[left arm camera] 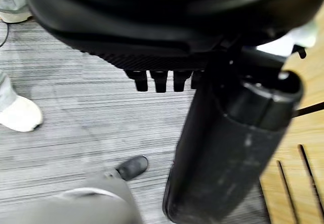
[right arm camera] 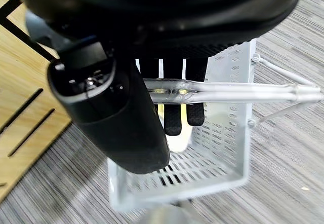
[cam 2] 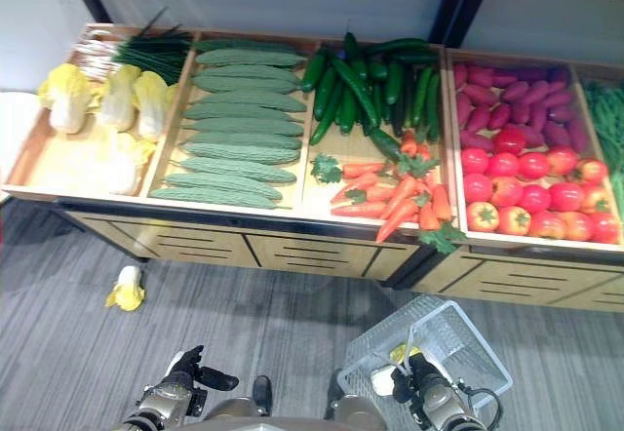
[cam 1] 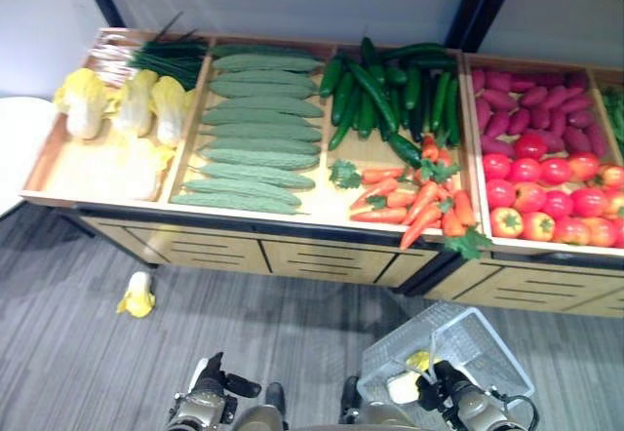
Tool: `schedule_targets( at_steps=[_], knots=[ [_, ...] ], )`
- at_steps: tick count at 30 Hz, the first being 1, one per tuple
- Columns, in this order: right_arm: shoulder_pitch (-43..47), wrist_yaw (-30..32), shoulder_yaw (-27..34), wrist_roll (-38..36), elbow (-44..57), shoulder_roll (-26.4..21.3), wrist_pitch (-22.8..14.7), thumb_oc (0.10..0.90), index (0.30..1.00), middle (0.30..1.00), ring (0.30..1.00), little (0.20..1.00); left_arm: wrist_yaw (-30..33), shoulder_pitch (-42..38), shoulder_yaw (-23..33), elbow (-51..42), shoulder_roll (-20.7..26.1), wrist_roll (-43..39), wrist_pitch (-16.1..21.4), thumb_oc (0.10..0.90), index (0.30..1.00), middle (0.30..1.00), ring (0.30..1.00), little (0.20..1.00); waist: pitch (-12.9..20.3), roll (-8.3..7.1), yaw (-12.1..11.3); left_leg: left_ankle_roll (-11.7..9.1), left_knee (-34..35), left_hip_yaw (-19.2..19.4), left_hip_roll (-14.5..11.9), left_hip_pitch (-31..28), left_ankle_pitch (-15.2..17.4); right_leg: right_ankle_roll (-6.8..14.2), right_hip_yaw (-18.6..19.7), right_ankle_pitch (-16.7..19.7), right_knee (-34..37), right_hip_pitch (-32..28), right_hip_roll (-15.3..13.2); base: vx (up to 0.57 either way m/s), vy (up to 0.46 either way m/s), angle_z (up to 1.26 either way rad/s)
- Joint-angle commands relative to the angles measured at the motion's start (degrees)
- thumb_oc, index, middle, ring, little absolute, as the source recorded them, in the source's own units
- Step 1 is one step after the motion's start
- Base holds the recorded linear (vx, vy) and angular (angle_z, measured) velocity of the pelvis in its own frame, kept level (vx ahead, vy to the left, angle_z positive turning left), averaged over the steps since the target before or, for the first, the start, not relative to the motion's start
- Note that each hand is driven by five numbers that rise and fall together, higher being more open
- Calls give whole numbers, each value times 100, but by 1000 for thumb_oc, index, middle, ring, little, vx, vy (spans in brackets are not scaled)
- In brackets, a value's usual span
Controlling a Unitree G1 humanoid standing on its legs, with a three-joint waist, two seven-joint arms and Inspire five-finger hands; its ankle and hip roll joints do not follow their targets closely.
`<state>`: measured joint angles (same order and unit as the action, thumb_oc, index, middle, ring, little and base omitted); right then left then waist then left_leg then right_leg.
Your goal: Get the vegetables into the basket
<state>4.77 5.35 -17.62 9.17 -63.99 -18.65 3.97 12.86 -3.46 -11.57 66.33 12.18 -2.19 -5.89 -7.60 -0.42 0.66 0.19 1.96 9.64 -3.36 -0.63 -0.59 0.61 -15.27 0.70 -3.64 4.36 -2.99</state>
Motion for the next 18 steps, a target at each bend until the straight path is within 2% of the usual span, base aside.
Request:
schedule_targets(
  at_steps=[1,12,15,18],
  knots=[
    [-123,-14,30,-38,-156,57,82,400,300,300,300,300,15,-141,186,74,257,216,40,900,1000,1000,1000,1000,-32,-218,25,150,143,-18,141,-251,506,498,647,-244,-29,-113,-422,-1,40,-20],
    [-182,-12,99,-49,-354,182,104,400,300,300,300,300,23,-92,172,-114,352,288,49,900,1000,1000,1000,1000,-86,-178,-17,214,304,-75,233,-462,549,579,731,-164,-52,-166,-491,-6,52,-6],
    [-198,6,146,-63,-323,175,87,400,300,300,300,300,88,-101,188,-470,433,241,91,900,1000,1000,1000,1000,-85,-161,-6,211,304,-89,244,-467,569,602,724,-132,-37,-179,-520,-3,24,0],
    [-226,26,209,-72,-221,138,72,400,300,300,300,300,155,-5,230,-1538,640,99,221,900,1000,1000,1000,1000,-101,-126,-10,212,304,-115,257,-488,577,610,711,-108,-3,-210,-533,0,0,0]
  ],
)
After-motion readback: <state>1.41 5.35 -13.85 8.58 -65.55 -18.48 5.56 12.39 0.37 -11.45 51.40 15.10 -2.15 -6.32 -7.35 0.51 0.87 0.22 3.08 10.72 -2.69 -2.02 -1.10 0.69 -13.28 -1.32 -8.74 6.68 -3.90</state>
